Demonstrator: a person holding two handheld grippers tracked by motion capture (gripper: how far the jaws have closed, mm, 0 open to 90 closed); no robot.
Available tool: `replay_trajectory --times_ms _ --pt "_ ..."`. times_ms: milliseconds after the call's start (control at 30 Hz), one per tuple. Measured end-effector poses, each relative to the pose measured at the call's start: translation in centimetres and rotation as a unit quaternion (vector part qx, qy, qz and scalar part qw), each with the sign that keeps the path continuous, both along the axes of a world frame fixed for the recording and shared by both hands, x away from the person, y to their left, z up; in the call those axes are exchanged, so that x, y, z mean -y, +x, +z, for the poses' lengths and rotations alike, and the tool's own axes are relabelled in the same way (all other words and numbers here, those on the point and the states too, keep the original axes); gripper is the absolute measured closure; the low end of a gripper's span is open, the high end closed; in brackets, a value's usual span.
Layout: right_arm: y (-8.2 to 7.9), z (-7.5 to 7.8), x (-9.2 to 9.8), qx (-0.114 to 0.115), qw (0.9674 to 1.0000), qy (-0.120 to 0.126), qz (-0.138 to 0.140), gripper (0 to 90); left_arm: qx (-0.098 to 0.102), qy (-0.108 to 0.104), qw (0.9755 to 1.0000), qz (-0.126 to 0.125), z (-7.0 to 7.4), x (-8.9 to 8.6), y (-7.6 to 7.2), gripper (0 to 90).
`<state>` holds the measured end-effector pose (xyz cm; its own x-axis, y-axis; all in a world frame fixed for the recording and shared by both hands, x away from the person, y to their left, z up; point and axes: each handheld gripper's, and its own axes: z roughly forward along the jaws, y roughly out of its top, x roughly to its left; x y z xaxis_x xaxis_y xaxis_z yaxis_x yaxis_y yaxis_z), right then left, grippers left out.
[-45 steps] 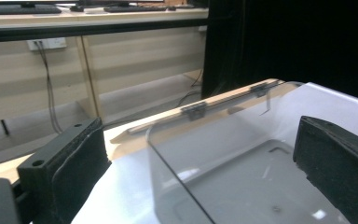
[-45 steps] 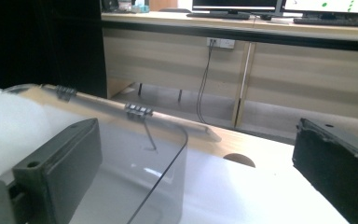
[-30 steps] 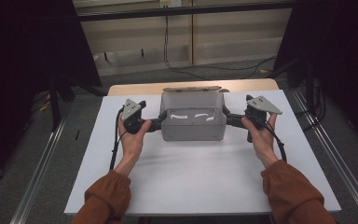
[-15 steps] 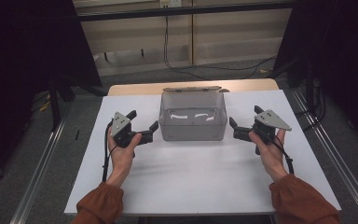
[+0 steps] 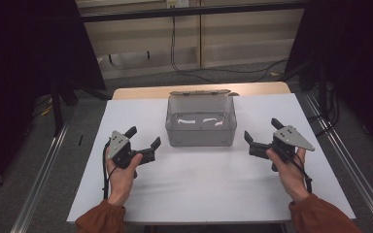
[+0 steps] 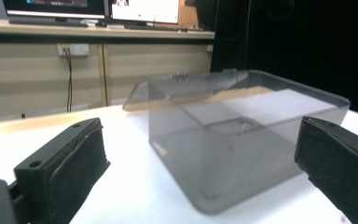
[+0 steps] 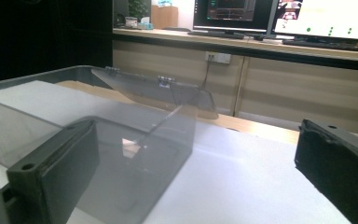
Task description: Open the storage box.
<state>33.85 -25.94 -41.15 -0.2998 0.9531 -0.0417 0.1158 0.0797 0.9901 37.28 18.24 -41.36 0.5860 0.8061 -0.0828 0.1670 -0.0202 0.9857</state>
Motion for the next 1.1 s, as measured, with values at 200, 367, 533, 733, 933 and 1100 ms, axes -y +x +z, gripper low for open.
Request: replay_trajectory --times_ms 200,367,533,733,933,1100 --pt "-1.2 -0.5 1.0 -0.002 0.9999 0.002 -0.012 0.0 -0.003 0.018 0.9994 0.030 -0.6 -1.2 -1.1 2.5" --pt "-2.7 -0.7 1.9 -0.001 0.9997 0.001 -0.025 0.0 -0.003 0.009 0.9992 0.040 -0.8 -2.1 -2.3 2.6" --pt "-4.0 -0.6 2.6 0.000 0.9995 0.006 -0.031 0.0 -0.001 0.006 0.9990 0.045 -0.8 -2.6 -3.4 2.5" --pt "-5.3 -1.0 2.9 -0.003 0.9994 0.005 -0.033 0.0 -0.009 0.010 0.9987 0.050 -1.4 -3.6 -4.5 2.5" --pt "-6.4 -1.8 3.3 -0.014 0.9990 -0.004 -0.043 0.0 -0.014 0.001 0.9978 0.065 -1.4 -4.2 -5.7 2.5" --pt "-7.4 -2.3 3.9 -0.012 0.9985 -0.014 -0.051 0.0 -0.012 0.013 0.9984 0.053 -1.8 -4.2 -6.1 2.5"
